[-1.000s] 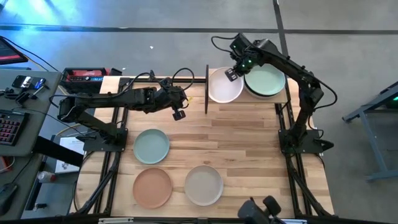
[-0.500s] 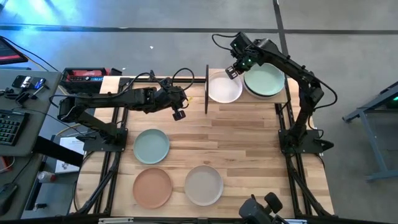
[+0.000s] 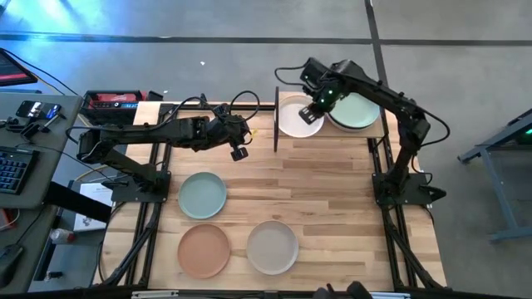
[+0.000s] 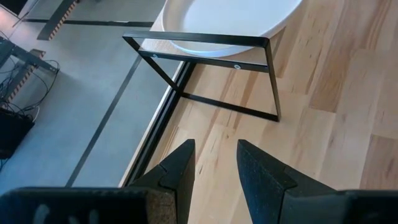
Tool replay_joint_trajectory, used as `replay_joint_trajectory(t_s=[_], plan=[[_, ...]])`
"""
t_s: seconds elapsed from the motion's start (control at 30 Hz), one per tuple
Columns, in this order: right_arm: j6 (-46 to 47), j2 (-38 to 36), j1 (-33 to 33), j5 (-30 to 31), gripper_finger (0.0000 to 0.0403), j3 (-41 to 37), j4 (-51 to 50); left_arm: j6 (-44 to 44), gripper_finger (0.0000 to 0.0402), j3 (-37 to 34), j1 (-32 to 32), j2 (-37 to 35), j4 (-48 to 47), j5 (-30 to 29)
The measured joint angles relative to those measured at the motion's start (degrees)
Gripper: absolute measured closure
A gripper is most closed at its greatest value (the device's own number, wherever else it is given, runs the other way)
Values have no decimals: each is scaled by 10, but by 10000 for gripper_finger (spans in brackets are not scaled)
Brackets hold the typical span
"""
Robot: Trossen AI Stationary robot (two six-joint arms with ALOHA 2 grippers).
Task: Place and stack plates onto a shelf
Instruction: Put the white plate on the shelf
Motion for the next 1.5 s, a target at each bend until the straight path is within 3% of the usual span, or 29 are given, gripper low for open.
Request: replay_joint_trajectory(t_s=[0.73, 1.1, 1.5], plan=[[38, 6, -32, 77, 347, 0, -83, 0, 293, 0, 0, 0, 0, 0], [1, 5, -10, -9, 347, 0, -12, 0, 293, 0, 0, 0, 0, 0], [18, 20, 24, -8, 347, 0, -28, -1, 293, 0, 0, 0, 0, 0]])
